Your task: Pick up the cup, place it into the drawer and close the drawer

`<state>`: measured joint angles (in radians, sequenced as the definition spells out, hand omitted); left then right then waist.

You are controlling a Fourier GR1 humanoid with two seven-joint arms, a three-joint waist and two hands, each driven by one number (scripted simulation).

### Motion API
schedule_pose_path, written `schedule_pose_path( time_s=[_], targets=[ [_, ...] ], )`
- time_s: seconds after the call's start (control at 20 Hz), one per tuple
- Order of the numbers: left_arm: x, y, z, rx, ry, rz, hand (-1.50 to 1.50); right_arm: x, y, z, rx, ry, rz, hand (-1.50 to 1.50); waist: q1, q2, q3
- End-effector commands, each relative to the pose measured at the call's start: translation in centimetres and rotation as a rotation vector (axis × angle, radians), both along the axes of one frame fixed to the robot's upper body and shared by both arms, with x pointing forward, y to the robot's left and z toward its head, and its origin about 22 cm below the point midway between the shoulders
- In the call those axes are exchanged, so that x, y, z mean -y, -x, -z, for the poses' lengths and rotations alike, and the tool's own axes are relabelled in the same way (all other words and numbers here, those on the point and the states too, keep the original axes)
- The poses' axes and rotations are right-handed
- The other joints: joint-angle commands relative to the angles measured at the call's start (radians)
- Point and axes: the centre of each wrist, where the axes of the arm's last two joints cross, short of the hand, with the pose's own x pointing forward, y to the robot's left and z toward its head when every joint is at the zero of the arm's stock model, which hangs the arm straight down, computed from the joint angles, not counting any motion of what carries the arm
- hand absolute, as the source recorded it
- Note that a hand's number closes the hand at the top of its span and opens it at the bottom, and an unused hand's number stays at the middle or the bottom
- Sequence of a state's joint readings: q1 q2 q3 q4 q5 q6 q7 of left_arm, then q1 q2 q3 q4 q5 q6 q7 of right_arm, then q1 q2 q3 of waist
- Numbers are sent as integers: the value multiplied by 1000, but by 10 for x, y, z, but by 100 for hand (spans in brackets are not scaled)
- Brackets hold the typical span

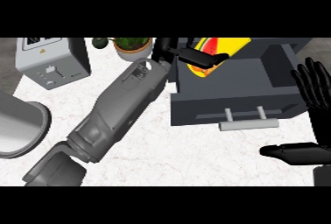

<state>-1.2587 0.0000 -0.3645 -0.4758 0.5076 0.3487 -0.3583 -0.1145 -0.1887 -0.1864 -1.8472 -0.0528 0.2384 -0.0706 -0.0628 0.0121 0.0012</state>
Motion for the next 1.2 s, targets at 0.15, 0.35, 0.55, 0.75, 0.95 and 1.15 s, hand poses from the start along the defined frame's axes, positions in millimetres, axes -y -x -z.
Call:
schedule_pose_path(
  time_s=[0.15,0.35,0.55,0.75,0.95,1.15],
  targets=[
    [-2,5,31,-40,-147,-12,-150,-5,8,-13,0,12,-45,-150,-27,4,0],
    [6,10,31,-66,-208,-34,-150,-3,-1,-2,6,1,-41,-150,-31,7,0],
    [15,7,16,-41,-286,-35,-150,-9,-4,-19,1,15,-33,-150,-22,5,0],
    [12,13,28,-4,-201,-70,-150,-2,-4,-15,13,-35,-52,-150,-25,8,0],
    [24,23,20,68,-119,-46,-150,-6,2,-6,9,-119,-187,-150,-24,3,0],
    [26,19,3,61,-21,-12,-150,6,3,-7,18,-88,-202,150,15,-2,0]
  ],
)
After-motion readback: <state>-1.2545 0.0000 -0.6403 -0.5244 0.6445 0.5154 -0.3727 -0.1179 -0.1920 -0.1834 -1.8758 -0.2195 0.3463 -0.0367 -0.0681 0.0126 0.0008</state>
